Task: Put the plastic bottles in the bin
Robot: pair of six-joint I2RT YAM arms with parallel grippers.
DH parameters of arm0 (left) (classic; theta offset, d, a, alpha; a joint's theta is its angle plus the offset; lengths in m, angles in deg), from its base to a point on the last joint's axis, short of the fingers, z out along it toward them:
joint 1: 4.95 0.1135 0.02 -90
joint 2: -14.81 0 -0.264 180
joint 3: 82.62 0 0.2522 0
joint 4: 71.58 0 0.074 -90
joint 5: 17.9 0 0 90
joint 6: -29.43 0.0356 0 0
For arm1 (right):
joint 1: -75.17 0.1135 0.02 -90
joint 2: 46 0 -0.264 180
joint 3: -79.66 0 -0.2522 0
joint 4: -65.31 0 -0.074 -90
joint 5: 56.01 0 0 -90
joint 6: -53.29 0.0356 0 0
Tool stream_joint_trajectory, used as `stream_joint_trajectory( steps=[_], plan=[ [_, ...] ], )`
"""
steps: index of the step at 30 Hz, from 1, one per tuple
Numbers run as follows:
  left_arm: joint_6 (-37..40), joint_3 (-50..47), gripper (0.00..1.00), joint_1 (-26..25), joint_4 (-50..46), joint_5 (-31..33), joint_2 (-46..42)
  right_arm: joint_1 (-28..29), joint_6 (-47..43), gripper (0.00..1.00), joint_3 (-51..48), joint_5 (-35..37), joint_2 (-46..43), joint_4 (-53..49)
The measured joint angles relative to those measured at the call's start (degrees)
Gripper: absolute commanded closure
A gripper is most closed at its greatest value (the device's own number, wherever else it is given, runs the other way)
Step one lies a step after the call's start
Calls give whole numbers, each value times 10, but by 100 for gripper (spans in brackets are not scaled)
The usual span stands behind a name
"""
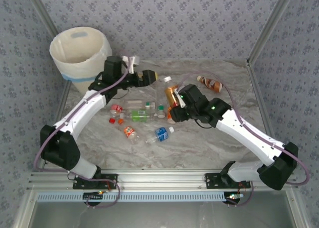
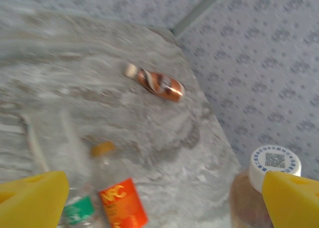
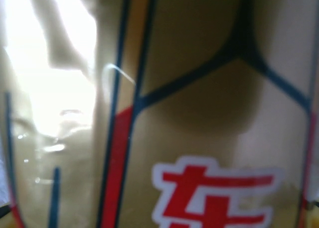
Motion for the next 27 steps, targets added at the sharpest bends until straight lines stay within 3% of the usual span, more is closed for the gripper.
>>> stream_joint_trajectory(
  steps=[12, 16, 21, 27],
  plan=[
    [-104, -21, 1, -15, 111, -70, 9, 35, 23, 55, 3, 15, 55, 57],
    [-117, -22, 6, -16, 111, -75, 11, 34, 18, 54, 3, 15, 55, 79],
    [-121, -21, 1, -27, 105, -86, 31, 31, -3, 54, 12, 15, 58, 98],
    [-118, -5, 1, -39, 101, -104, 44, 5, -33, 53, 25, 11, 65, 98]
  ],
)
